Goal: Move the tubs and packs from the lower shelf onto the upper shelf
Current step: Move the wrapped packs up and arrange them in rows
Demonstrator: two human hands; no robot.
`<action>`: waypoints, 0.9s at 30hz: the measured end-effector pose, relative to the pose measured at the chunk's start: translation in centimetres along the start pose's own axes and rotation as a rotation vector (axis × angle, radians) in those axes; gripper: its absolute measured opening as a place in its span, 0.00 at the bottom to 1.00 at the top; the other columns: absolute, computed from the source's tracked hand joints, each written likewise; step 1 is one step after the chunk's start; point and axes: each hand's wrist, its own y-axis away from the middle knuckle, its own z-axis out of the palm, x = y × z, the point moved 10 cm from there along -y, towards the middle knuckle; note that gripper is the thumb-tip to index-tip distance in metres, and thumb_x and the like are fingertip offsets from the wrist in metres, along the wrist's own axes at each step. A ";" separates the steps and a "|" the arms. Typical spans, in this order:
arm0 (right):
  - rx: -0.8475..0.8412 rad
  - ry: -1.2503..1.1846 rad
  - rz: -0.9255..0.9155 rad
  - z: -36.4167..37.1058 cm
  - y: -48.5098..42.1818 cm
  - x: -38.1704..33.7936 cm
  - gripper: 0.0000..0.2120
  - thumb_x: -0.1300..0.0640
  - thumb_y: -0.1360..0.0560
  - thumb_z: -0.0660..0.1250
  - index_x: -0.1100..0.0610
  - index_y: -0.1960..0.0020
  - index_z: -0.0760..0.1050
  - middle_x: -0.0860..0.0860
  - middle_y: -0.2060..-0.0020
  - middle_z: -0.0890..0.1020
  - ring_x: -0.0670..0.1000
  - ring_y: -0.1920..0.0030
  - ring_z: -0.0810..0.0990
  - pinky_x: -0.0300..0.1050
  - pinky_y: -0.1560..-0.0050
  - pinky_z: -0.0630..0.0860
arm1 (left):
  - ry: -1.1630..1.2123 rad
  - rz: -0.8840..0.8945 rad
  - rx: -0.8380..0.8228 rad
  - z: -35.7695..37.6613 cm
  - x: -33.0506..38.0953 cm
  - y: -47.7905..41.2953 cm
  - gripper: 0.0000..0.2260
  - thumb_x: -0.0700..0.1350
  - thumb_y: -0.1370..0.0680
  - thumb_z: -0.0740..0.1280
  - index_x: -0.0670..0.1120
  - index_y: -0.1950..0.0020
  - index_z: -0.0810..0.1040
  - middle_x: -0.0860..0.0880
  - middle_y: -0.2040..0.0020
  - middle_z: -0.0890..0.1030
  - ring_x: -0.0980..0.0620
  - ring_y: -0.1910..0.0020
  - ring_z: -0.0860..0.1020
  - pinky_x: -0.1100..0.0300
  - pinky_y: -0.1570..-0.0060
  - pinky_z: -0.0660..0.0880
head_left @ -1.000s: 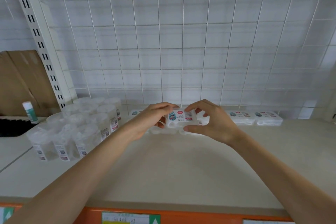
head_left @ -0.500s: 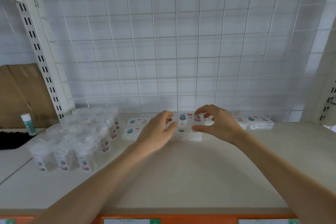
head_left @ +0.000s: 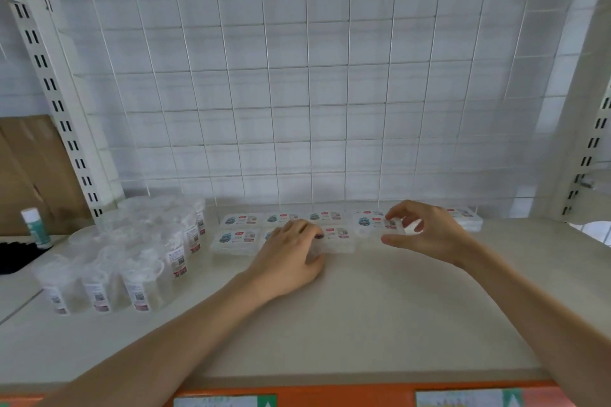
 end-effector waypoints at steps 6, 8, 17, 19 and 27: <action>-0.032 0.020 0.018 -0.3 0.0 0.4 0.15 0.45 0.36 0.79 0.41 0.52 0.78 0.37 0.53 0.81 0.35 0.53 0.77 0.32 0.56 0.70 | 0.013 -0.001 0.007 0.0 0.0 0.1 0.24 0.51 0.21 0.62 0.52 0.25 0.64 0.52 0.31 0.70 0.51 0.31 0.66 0.58 0.31 0.61; -0.051 0.043 0.029 -0.3 0.2 0.3 0.15 0.46 0.35 0.79 0.41 0.52 0.78 0.36 0.54 0.80 0.33 0.53 0.76 0.31 0.56 0.70 | 0.023 0.005 0.011 0.1 0.0 0.1 0.24 0.51 0.21 0.62 0.55 0.24 0.64 0.53 0.32 0.70 0.52 0.31 0.67 0.58 0.31 0.61; -0.112 0.120 0.046 0.8 0.2 0.7 0.15 0.43 0.36 0.78 0.38 0.53 0.77 0.41 0.50 0.79 0.40 0.49 0.78 0.42 0.47 0.77 | 0.000 0.013 -0.006 0.4 0.0 0.0 0.22 0.52 0.21 0.62 0.56 0.26 0.68 0.54 0.33 0.70 0.52 0.33 0.67 0.56 0.31 0.62; -0.115 0.135 0.021 0.9 0.1 0.5 0.14 0.44 0.35 0.78 0.38 0.54 0.76 0.41 0.49 0.79 0.41 0.48 0.78 0.43 0.46 0.77 | -0.006 0.014 -0.008 0.4 0.1 0.1 0.22 0.52 0.21 0.62 0.56 0.26 0.68 0.53 0.33 0.70 0.52 0.33 0.67 0.56 0.31 0.62; -0.120 0.200 -0.011 1.5 0.3 -0.2 0.13 0.45 0.31 0.75 0.41 0.49 0.76 0.41 0.45 0.76 0.43 0.43 0.75 0.43 0.42 0.71 | -0.054 0.038 -0.037 0.4 0.5 0.3 0.22 0.52 0.19 0.60 0.54 0.25 0.65 0.52 0.32 0.68 0.52 0.32 0.67 0.57 0.31 0.62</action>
